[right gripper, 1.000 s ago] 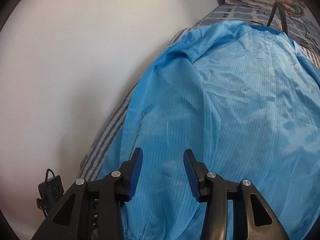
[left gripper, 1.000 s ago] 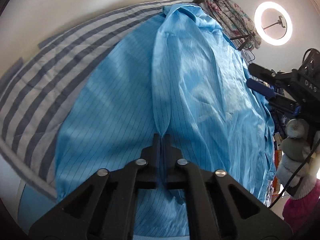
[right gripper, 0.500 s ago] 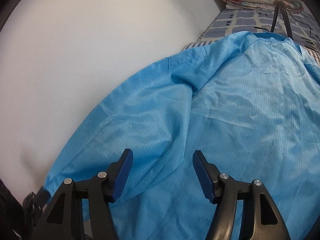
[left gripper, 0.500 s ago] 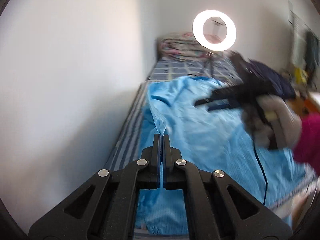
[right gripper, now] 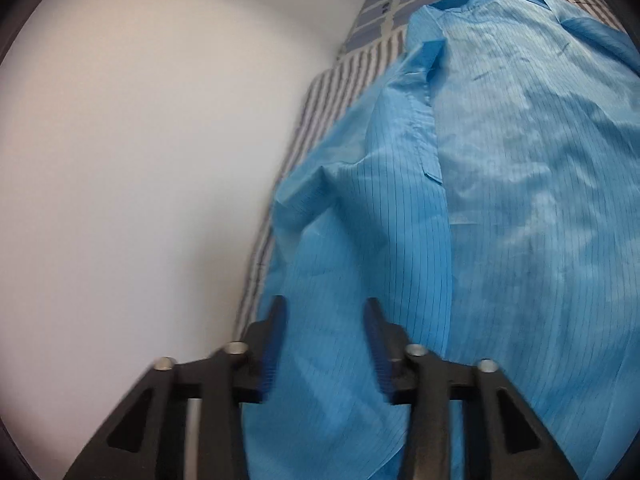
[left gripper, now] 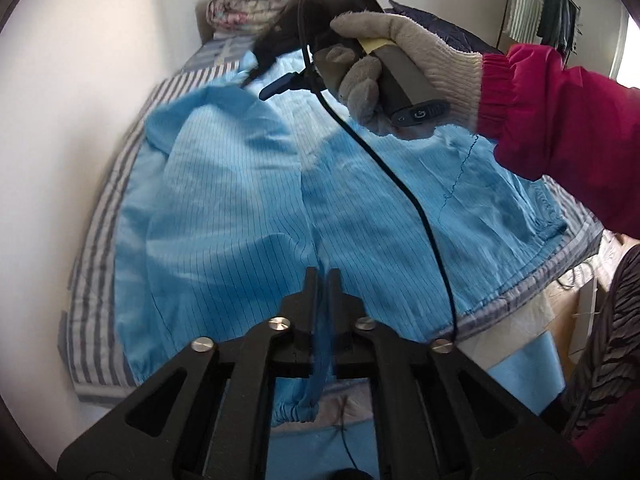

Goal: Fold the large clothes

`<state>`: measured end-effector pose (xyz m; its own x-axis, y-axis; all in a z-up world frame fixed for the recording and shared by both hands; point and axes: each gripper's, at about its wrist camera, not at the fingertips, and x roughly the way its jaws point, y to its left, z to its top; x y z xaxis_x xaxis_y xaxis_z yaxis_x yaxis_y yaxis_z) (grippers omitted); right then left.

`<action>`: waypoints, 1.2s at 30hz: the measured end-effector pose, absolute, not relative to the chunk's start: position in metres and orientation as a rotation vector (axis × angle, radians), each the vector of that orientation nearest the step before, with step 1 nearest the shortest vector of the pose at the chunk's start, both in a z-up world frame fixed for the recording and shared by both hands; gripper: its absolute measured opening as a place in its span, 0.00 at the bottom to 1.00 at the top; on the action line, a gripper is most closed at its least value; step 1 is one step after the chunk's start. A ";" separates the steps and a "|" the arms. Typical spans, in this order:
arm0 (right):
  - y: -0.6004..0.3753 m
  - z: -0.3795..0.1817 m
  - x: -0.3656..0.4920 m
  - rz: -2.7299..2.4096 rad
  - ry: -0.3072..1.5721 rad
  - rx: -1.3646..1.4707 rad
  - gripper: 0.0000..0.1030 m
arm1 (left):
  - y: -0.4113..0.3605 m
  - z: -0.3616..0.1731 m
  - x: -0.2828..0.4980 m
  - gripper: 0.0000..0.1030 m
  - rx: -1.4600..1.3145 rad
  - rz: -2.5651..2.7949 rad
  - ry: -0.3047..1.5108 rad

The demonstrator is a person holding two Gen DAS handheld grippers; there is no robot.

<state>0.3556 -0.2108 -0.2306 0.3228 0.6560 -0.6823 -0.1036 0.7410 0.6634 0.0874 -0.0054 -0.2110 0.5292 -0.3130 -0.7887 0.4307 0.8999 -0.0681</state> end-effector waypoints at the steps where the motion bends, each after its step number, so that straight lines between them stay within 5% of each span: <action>1: -0.209 -0.237 0.357 0.472 1.174 0.503 0.15 | 0.000 -0.208 0.087 0.27 0.112 -0.447 0.912; 2: -0.207 -0.242 0.359 0.412 1.197 0.438 0.15 | 0.009 -0.203 0.084 0.43 0.076 -0.438 0.902; 4: -0.208 -0.250 0.359 0.332 1.225 0.322 0.15 | 0.027 -0.195 0.080 0.50 0.007 -0.409 0.878; 6: -0.214 -0.251 0.356 0.324 1.228 0.303 0.18 | 0.057 -0.191 0.078 0.50 -0.084 -0.345 0.871; 10: -0.227 -0.242 0.338 0.384 1.214 0.378 0.55 | 0.110 -0.206 0.092 0.49 -0.221 -0.214 0.907; 14: -0.221 -0.244 0.308 0.477 1.242 0.359 0.65 | 0.130 -0.227 0.101 0.49 -0.286 -0.186 0.964; 18: -0.203 -0.262 0.285 0.529 1.311 0.342 0.57 | 0.134 -0.247 0.106 0.50 -0.282 -0.152 1.017; 20: -0.191 -0.273 0.284 0.557 1.331 0.334 0.23 | 0.136 -0.261 0.110 0.49 -0.288 -0.137 1.062; 21: -0.186 -0.276 0.283 0.564 1.334 0.330 0.16 | 0.135 -0.267 0.112 0.49 -0.294 -0.144 1.080; 22: -0.183 -0.278 0.281 0.557 1.330 0.323 0.04 | 0.133 -0.272 0.113 0.34 -0.292 -0.146 1.088; 23: -0.180 -0.278 0.280 0.540 1.325 0.306 0.00 | 0.131 -0.275 0.113 0.01 -0.275 -0.129 1.097; 27: -0.171 -0.264 0.267 0.468 1.325 0.089 0.01 | 0.120 -0.270 0.106 0.00 -0.261 -0.145 1.056; 31: -0.167 -0.211 0.266 0.494 1.216 -0.013 0.32 | 0.110 -0.265 0.096 0.00 -0.236 -0.159 1.022; 36: -0.126 -0.161 0.299 0.585 1.111 -0.046 0.37 | 0.107 -0.259 0.090 0.00 -0.278 -0.182 0.988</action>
<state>0.2988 -0.1259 -0.1612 0.3102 0.4199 -0.8529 -0.4651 0.8495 0.2491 0.0901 0.1071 -0.2586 0.5392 -0.2757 -0.7958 0.0251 0.9497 -0.3121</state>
